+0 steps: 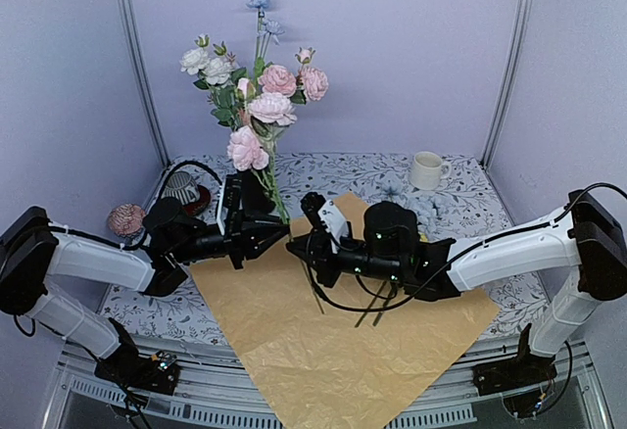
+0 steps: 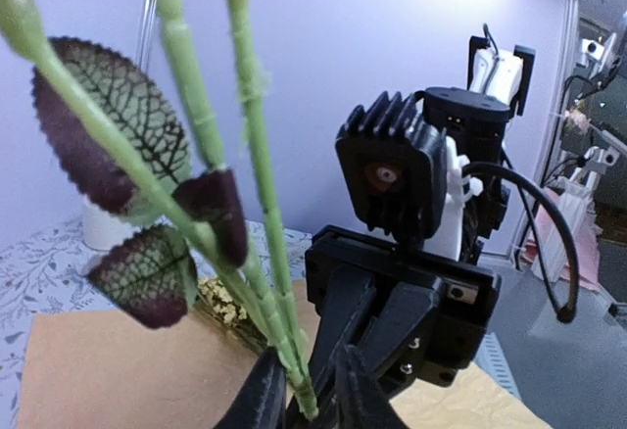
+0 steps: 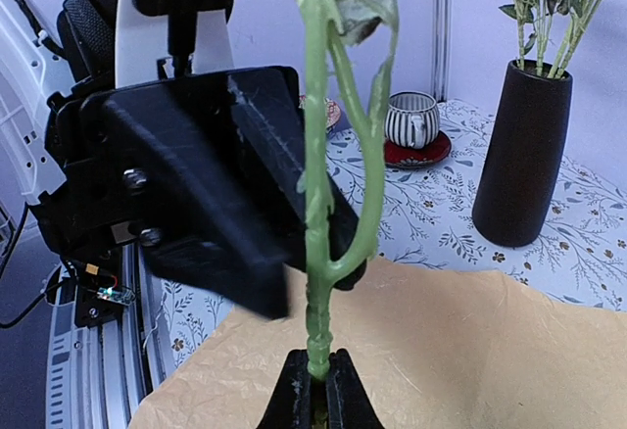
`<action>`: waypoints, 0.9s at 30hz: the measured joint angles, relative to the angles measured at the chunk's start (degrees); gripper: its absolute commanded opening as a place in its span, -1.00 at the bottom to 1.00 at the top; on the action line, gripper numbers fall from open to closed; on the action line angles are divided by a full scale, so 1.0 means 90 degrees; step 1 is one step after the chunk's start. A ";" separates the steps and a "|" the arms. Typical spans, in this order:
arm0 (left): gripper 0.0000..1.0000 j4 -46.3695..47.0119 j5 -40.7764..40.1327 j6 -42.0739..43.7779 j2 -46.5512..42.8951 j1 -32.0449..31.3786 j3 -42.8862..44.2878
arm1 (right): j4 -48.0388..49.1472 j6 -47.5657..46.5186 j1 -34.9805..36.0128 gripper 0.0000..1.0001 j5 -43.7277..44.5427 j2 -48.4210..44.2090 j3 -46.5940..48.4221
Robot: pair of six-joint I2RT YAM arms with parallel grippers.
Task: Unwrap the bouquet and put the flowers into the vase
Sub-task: Pass from the right arm to the left, then place the fake flower in the vase.
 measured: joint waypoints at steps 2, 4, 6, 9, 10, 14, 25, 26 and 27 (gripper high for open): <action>-1.00 -0.0080 -0.0075 0.0022 0.0010 0.0012 0.0032 | -0.0002 -0.0032 0.0002 -0.76 -0.0002 0.0002 0.0000; -1.00 -0.0168 -0.0109 0.0061 0.0010 -0.0002 0.0061 | -0.0012 -0.0080 0.0000 -0.68 0.0017 0.0015 0.0000; -1.00 -0.0250 -0.0100 0.0100 0.0010 -0.0039 0.0066 | -0.0027 -0.0109 0.0002 -0.52 0.0046 0.0019 0.0000; -1.00 -0.0333 -0.0160 0.0134 0.0010 -0.0075 0.0066 | -0.0041 -0.0083 0.0022 -0.17 0.0277 0.0019 0.0000; -1.00 -0.0364 -0.0209 0.0148 0.0010 -0.0083 0.0066 | -0.0036 -0.0134 0.0024 -0.11 0.0427 0.0015 -0.0010; -1.00 -0.0539 -0.0510 0.0240 -0.0053 -0.0087 0.0058 | 0.0066 -0.0112 0.0024 0.05 0.0991 -0.0233 -0.0345; -1.00 -0.0777 -0.1542 0.0529 -0.0748 -0.0087 -0.0194 | 0.0520 -0.0318 -0.0369 0.32 0.2994 -0.1214 -0.1192; -1.00 -0.0792 -0.1603 0.0554 -0.0794 -0.0087 -0.0209 | 0.0544 -0.0355 -0.0515 0.37 0.3009 -0.1292 -0.1280; -1.00 -0.0821 -0.1681 0.0578 -0.0840 -0.0087 -0.0223 | 0.0585 -0.0389 -0.0731 0.43 0.2968 -0.1370 -0.1382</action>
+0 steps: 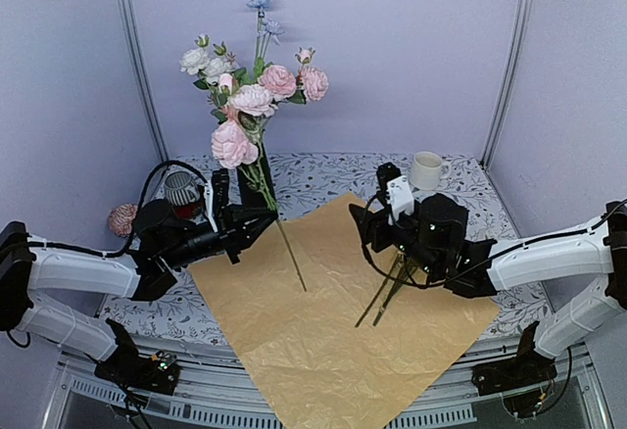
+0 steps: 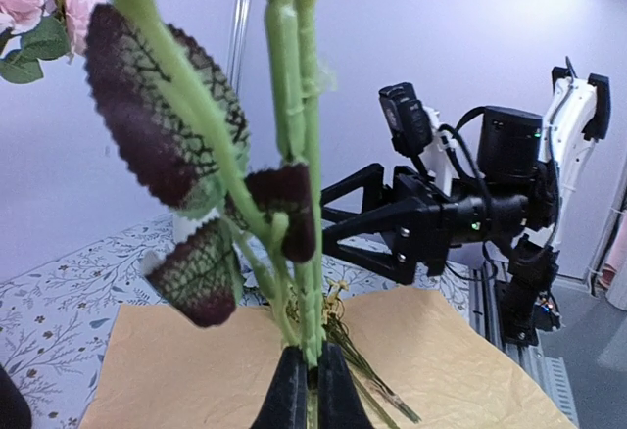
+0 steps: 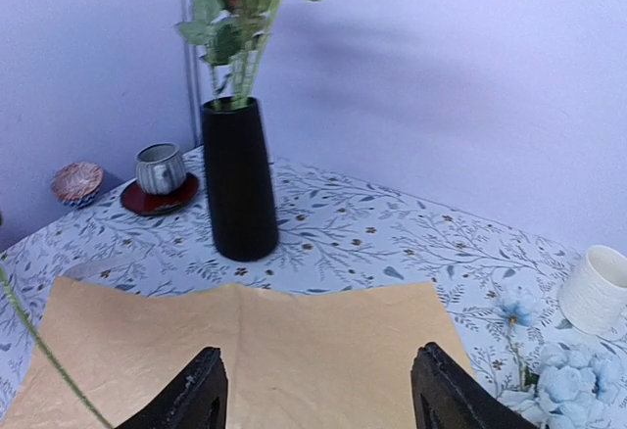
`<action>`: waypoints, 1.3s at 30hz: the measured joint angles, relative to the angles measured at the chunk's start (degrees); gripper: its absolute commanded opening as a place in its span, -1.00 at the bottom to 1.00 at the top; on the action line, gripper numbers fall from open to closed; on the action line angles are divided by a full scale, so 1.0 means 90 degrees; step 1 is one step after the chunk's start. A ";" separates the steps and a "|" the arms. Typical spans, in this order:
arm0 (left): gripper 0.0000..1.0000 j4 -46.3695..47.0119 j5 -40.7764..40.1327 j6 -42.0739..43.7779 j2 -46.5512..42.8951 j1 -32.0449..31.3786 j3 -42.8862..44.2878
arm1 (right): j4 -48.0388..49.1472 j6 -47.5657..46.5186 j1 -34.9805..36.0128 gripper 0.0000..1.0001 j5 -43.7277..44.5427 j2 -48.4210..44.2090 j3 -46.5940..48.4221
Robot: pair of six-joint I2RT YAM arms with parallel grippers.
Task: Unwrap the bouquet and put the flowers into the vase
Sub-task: Place the fake flower in the vase.
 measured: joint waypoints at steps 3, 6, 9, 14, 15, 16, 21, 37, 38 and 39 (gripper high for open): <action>-1.00 -0.0070 -0.0175 0.0083 -0.0066 0.0000 -0.0022 | 0.0192 0.0046 -0.0789 0.57 -0.0245 -0.0155 -0.0323; -1.00 -0.0138 -0.0355 0.0119 -0.0092 0.0000 -0.0036 | 0.0777 0.0372 -0.1428 0.64 -0.0447 -0.0223 -0.0947; -1.00 -0.0272 -0.0600 0.0163 -0.0202 0.0005 -0.0041 | 0.1535 0.0566 -0.1615 0.65 -0.0483 -0.0170 -0.1780; -1.00 -0.0772 -0.1212 0.0381 -0.0590 0.0107 0.0017 | 0.1889 0.0682 -0.1603 0.65 -0.0622 -0.0136 -0.1919; -1.00 -0.0928 -0.1384 0.0420 -0.0670 0.0143 0.0090 | 0.1965 0.0699 -0.1603 0.65 -0.0641 -0.0136 -0.1919; -1.00 -0.1078 -0.1562 0.0452 -0.0738 0.0182 0.0192 | 0.2011 0.0724 -0.1603 0.64 -0.0658 -0.0134 -0.1919; -1.00 -0.1945 -0.2399 0.0464 -0.0899 0.0427 0.1093 | 0.2084 0.0860 -0.1603 0.64 -0.0882 -0.0041 -0.1880; -1.00 -0.2841 -0.3512 0.0551 -0.0488 0.1253 0.3096 | 0.2081 0.0962 -0.1603 0.64 -0.1156 0.0107 -0.1797; -1.00 -0.2902 -0.3526 0.0568 -0.0415 0.1304 0.3203 | 0.2079 0.0962 -0.1603 0.64 -0.1161 0.0117 -0.1785; -1.00 -0.2936 -0.3529 0.0595 -0.0328 0.1336 0.3327 | 0.2084 0.0962 -0.1603 0.64 -0.1166 0.0126 -0.1768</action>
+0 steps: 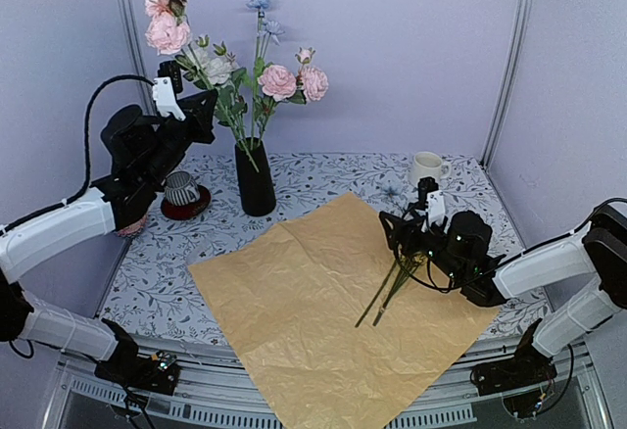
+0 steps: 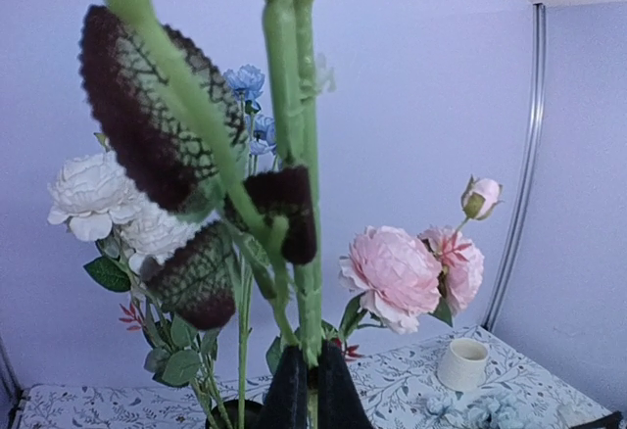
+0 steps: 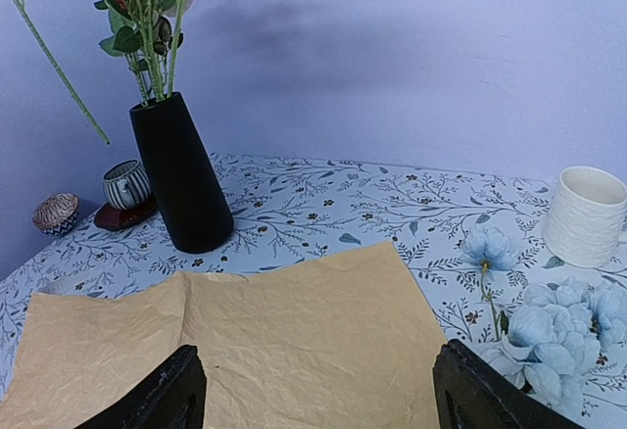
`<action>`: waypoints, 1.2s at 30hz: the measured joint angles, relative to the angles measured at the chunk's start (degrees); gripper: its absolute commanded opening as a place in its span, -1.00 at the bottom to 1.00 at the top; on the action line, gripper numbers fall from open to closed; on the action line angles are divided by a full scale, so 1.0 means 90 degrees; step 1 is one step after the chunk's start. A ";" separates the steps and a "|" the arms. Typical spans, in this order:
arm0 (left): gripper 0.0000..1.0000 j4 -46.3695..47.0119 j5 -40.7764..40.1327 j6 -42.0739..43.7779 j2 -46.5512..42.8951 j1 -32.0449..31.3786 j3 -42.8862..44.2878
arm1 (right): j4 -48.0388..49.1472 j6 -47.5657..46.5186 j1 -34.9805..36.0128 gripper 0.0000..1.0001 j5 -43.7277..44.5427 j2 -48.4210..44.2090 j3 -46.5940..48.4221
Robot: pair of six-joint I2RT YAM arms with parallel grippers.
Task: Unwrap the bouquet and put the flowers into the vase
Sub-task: Place the fake flower in the vase.
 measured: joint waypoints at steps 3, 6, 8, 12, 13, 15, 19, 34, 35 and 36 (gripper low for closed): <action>-1.00 -0.0114 -0.0005 0.0097 0.0342 0.0092 0.0488 | 0.0002 -0.0019 0.0000 0.64 -0.0007 0.0039 0.0053; -1.00 -0.0141 -0.0010 0.0209 0.0605 0.0151 0.0835 | -0.0002 -0.0029 0.0000 0.64 -0.0007 0.0068 0.0066; -1.00 -0.0148 -0.0015 0.0313 0.0775 0.0180 0.1054 | 0.0000 -0.0046 0.0000 0.64 -0.0010 0.0075 0.0066; -1.00 -0.0124 -0.0046 0.0546 0.1037 0.0197 0.1379 | 0.0000 -0.0073 0.0000 0.64 -0.0010 0.0075 0.0066; -1.00 -0.0124 -0.0066 0.0593 0.1078 0.0197 0.1430 | 0.0000 -0.0090 0.0000 0.64 -0.0010 0.0075 0.0066; -1.00 -0.0121 -0.0146 0.0702 0.1161 0.0197 0.1537 | 0.0000 -0.0097 0.0000 0.64 -0.0007 0.0075 0.0066; -1.00 -0.0061 -0.0335 0.0906 0.1180 0.0197 0.1588 | -0.0002 -0.0114 0.0000 0.64 -0.0007 0.0075 0.0066; -1.00 0.0253 -0.0532 0.1022 0.2178 0.0359 0.1591 | -0.0002 -0.0119 0.0000 0.64 -0.0010 0.0075 0.0070; -1.00 0.0221 -0.0539 0.1013 0.2271 0.0384 0.1591 | -0.0005 -0.0117 0.0000 0.64 -0.0010 0.0075 0.0073; -1.00 0.0182 -0.0576 0.0993 0.2373 0.0410 0.1591 | -0.0005 -0.0117 0.0000 0.64 -0.0010 0.0075 0.0075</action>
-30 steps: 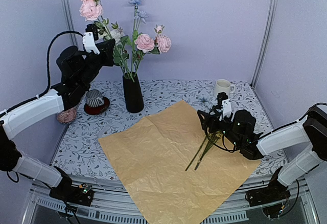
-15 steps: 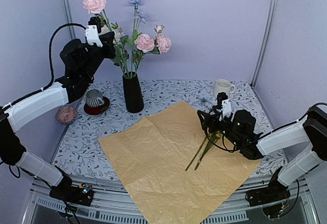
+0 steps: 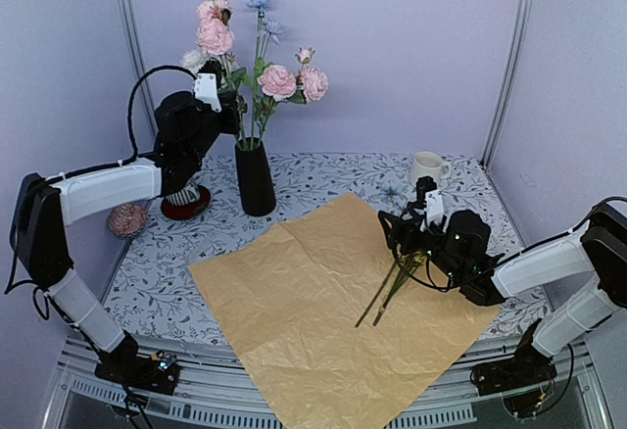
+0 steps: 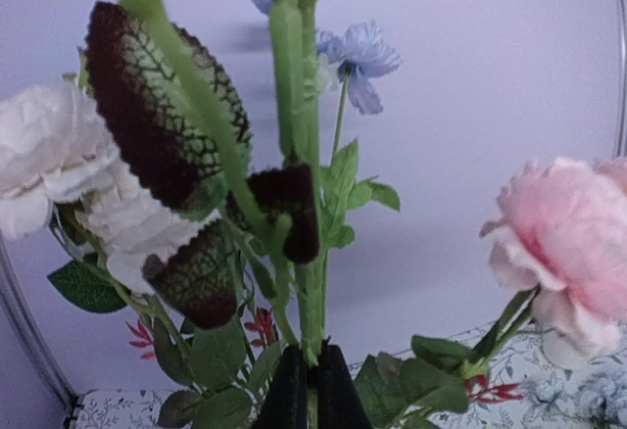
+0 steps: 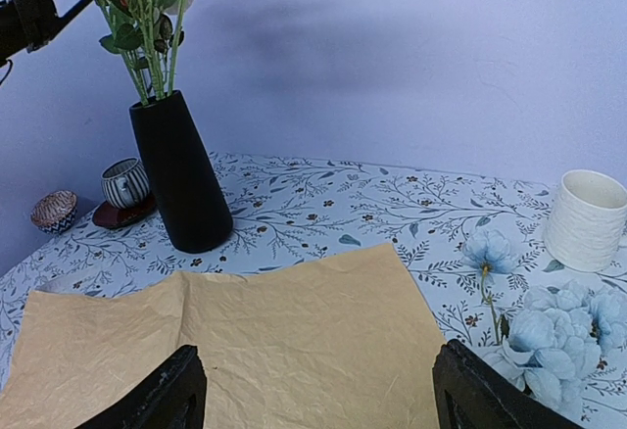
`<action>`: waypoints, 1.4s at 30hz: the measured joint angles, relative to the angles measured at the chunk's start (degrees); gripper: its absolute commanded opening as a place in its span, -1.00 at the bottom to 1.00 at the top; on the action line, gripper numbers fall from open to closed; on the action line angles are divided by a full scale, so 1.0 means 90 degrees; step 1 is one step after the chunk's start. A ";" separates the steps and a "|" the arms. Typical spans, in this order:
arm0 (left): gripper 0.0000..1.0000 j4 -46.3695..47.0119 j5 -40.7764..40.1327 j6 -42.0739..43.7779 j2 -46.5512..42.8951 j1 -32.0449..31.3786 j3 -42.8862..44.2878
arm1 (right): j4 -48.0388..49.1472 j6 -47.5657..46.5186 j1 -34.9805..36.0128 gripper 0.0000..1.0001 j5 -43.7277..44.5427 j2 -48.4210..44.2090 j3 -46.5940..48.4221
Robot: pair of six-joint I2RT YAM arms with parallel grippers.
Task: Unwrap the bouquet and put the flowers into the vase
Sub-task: Place the fake flower in the vase.
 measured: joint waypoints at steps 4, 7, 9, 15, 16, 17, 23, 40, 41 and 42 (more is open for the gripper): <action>-1.00 -0.0374 -0.0274 -0.0282 0.0359 0.0063 0.0090 | -0.0007 0.0000 0.0000 0.64 -0.0010 0.0000 0.0002; -1.00 -0.0741 -0.0306 -0.0595 0.0631 0.0080 0.0223 | -0.0061 0.0000 0.0000 0.63 -0.0041 0.0046 0.0068; -0.91 -0.0930 -0.0272 -0.0772 0.0738 0.0080 0.0219 | -0.0112 0.0000 0.0000 0.63 -0.0083 0.0112 0.0153; -0.54 -0.1035 -0.0107 -0.1209 0.0765 0.0092 -0.0155 | -0.0209 0.0007 0.0000 0.62 -0.0177 0.0211 0.0284; -0.44 -0.1098 -0.0080 -0.1270 0.0765 0.0092 -0.0216 | -0.0211 0.0007 0.0000 0.62 -0.0187 0.0221 0.0287; -0.34 -0.1156 -0.0058 -0.1302 0.0765 0.0092 -0.0267 | -0.0216 0.0010 0.0000 0.61 -0.0197 0.0233 0.0287; 0.15 -0.1336 0.0126 -0.1435 0.0454 0.0097 -0.0546 | -0.0248 0.0019 0.0000 0.62 -0.0253 0.0272 0.0287; 0.52 -0.1010 0.0712 -0.1785 -0.2123 0.0097 -0.3130 | -0.2414 0.0772 0.0000 0.46 0.0291 -0.0051 0.1277; 0.53 -0.0996 0.0765 -0.1814 -0.2322 0.0095 -0.3276 | -0.2713 0.0964 0.0000 0.45 0.0301 -0.0175 0.1341; 0.54 -0.0969 0.0816 -0.1834 -0.2521 0.0095 -0.3422 | -0.2970 0.1171 0.0000 0.44 0.0296 -0.0299 0.1387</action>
